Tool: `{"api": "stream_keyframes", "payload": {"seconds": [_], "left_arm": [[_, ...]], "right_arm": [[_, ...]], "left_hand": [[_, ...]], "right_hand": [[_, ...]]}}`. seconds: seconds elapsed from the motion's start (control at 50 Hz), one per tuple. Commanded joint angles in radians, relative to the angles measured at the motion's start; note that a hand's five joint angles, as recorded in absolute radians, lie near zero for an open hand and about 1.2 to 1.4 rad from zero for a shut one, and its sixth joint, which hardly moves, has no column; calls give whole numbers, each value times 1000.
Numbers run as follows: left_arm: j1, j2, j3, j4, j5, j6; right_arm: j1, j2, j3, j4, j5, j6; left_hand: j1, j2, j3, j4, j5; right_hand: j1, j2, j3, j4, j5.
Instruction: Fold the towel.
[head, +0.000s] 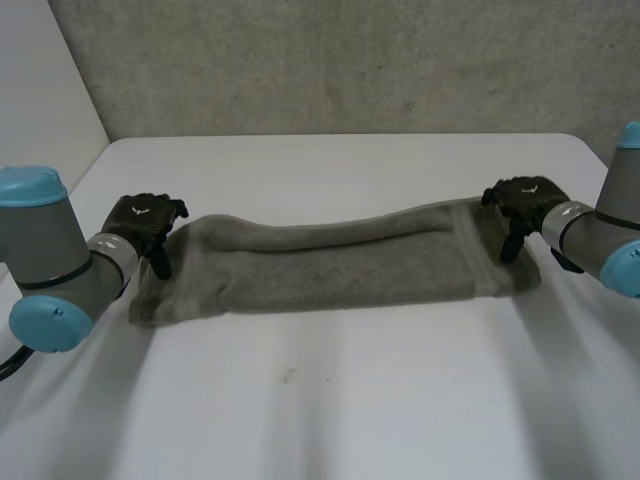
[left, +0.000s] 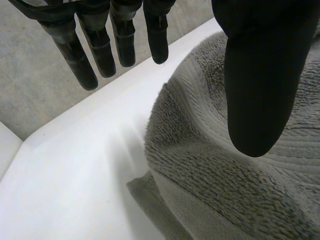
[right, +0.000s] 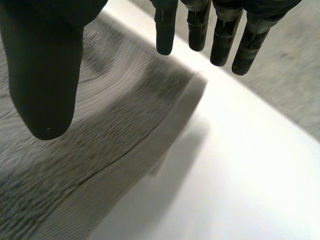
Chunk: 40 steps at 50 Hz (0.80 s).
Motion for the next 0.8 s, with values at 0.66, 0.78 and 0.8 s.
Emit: {"api": "stream_keyframes", "payload": {"seconds": [0.66,0.78,0.8], "left_arm": [[0,125,-189,7,-1,3],[-1,143,-211,9,0,3],[-3,146,-214,9,2,1]], "right_arm": [[-123,-166,462,-245,-128,-95],[-120,-158,465,-251,-128,-98],[-120,-152,465,-253,-128,-101]], "left_hand": [[1,9,9,10,10],[1,9,9,10,10],[-2,6,6,7,7]], "right_hand": [[313,323,348,328,313],[463,473,498,478,463],[579,589,614,594,579]]}}
